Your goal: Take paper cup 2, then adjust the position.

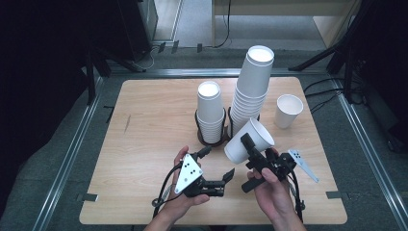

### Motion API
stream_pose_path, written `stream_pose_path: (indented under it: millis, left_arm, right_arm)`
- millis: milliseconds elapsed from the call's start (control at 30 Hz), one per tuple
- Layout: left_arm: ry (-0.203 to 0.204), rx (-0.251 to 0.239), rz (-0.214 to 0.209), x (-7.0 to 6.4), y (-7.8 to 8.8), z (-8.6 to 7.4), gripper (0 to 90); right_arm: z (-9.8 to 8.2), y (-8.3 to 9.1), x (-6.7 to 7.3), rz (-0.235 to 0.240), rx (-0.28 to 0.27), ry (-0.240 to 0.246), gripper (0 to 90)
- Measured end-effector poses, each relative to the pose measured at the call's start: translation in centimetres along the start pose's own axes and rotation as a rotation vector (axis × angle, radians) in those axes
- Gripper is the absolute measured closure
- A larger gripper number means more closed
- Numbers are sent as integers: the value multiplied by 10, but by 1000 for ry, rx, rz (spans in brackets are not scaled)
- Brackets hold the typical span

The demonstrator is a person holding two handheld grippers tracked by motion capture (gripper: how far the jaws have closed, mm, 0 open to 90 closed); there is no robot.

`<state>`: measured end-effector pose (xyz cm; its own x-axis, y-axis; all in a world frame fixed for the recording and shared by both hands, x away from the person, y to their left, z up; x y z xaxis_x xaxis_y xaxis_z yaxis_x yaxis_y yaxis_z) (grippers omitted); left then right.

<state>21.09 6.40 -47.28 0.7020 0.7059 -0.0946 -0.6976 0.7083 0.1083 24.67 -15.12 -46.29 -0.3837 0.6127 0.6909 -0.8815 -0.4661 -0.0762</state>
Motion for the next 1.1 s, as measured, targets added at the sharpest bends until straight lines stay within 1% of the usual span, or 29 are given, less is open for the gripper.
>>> stream_pose_path:
  millis: [67, 167, 200, 267, 333, 367, 533, 600, 633, 700, 767, 933, 1000, 1100]
  left_arm:
    - [1, 0, 4, 1, 0, 0, 68]
    - [3, 2, 4, 1, 0, 0, 68]
    - [5, 2, 4, 1, 0, 0, 68]
    - [4, 2, 5, 1, 0, 0, 68]
    - [4, 1, 5, 1, 0, 0, 68]
    - [4, 1, 5, 1, 0, 0, 68]
    - [5, 5, 4, 2, 0, 0, 68]
    - [5, 6, 4, 2, 0, 0, 68]
    - [5, 6, 3, 2, 0, 0, 68]
    - [4, 7, 3, 2, 0, 0, 68]
    - [8, 6, 8, 3, 0, 0, 69]
    - [12, 2, 14, 5, 1, 1, 69]
    - [11, 2, 14, 5, 2, 1, 68]
    - [10, 5, 12, 5, 1, 0, 68]
  right_arm:
    - [1, 0, -1, -7, -10, 42, 141]
    - [2, 0, -3, -13, -20, 85, 141]
    - [3, 0, -3, -17, -26, 115, 141]
    - [3, 0, -3, -25, -34, 161, 141]
    - [4, 0, -4, -25, -40, 187, 141]
    - [4, 0, -3, -31, -44, 215, 141]
    - [5, 0, -5, -59, -52, 318, 140]
    - [6, 0, -7, -86, -61, 392, 139]
    - [6, 0, -8, -112, -67, 455, 139]
    - [8, 0, -10, -139, -77, 523, 139]
    - [11, 1, -12, -146, -88, 538, 139]
    - [21, 3, -15, -176, -119, 597, 138]
    - [26, 5, -17, -186, -134, 612, 138]
    - [31, 6, -19, -197, -147, 621, 138]
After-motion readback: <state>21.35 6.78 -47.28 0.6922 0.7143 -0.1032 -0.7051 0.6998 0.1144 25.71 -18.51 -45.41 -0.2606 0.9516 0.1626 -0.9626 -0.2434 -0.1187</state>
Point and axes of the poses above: each handheld gripper's, and its own axes: y roughly backward along the jaws, z roughly out of its top, x roughly to its left, the point moved 1 cm from there along -y, roughly forward along the jaws, and after that the axes turned 1 degree about y, right-handed, at the moved point
